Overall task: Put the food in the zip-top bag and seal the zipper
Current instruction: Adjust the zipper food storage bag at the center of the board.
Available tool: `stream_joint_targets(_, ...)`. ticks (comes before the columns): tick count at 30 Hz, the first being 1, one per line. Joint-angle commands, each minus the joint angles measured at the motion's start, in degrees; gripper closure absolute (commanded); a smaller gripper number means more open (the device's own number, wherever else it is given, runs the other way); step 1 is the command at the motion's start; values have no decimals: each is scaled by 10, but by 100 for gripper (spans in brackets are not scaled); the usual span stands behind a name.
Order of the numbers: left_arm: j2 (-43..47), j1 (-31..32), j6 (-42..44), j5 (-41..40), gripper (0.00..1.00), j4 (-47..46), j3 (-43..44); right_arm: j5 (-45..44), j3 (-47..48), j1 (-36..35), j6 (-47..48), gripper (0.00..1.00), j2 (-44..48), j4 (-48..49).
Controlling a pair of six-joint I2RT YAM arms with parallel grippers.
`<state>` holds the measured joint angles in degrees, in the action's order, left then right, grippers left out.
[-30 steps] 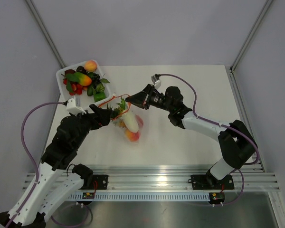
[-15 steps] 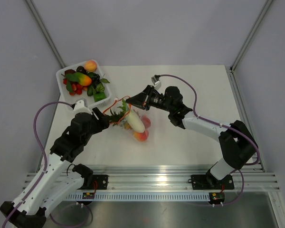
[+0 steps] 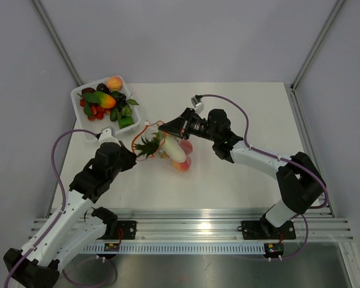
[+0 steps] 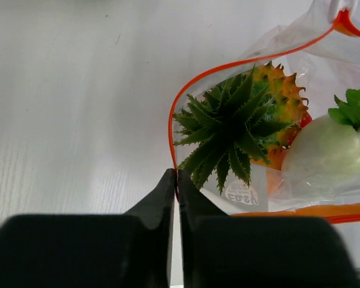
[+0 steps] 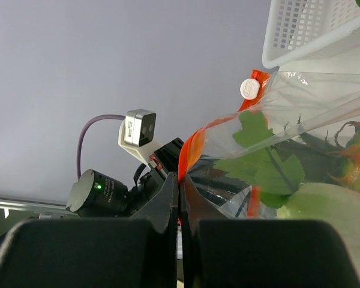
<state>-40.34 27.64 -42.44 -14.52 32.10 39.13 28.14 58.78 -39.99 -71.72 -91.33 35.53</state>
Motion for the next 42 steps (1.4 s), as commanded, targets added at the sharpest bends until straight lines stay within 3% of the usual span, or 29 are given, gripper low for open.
stream_joint_targets(1,1,-2,15,29,100,-51,15,6,5,3,12,100,16,26)
stream_joint_targets(3,-3,-2,33,49,100,-74,27,13,15,6,26,100,10,17)
stream_joint_targets(6,-27,-2,56,106,100,-107,85,36,95,28,88,100,5,-95)
stream_joint_targets(9,-85,-2,71,183,100,-83,175,22,249,29,216,100,8,-379)
stream_joint_targets(11,-102,-2,70,207,100,-77,239,7,328,25,284,100,14,-460)
stream_joint_targets(13,-115,-2,62,225,100,-78,253,-16,340,20,314,100,32,-542)
stream_joint_targets(16,-138,-2,52,236,100,-85,236,-74,276,18,343,100,69,-585)
stream_joint_targets(19,-168,-2,41,257,100,-142,174,-231,228,20,379,100,66,-676)
stream_joint_targets(20,-178,-2,40,263,100,-153,159,-302,230,19,398,100,59,-697)
stream_joint_targets(24,-221,-3,48,309,100,-165,185,-375,294,20,437,100,33,-807)
stream_joint_targets(32,-250,-3,80,341,100,-71,387,-376,484,20,502,100,69,-906)
stream_joint_targets(36,-239,-3,55,368,100,-98,374,-354,462,20,500,98,98,-883)
stream_joint_targets(42,-257,0,13,380,100,-197,241,-367,335,20,488,92,93,-810)
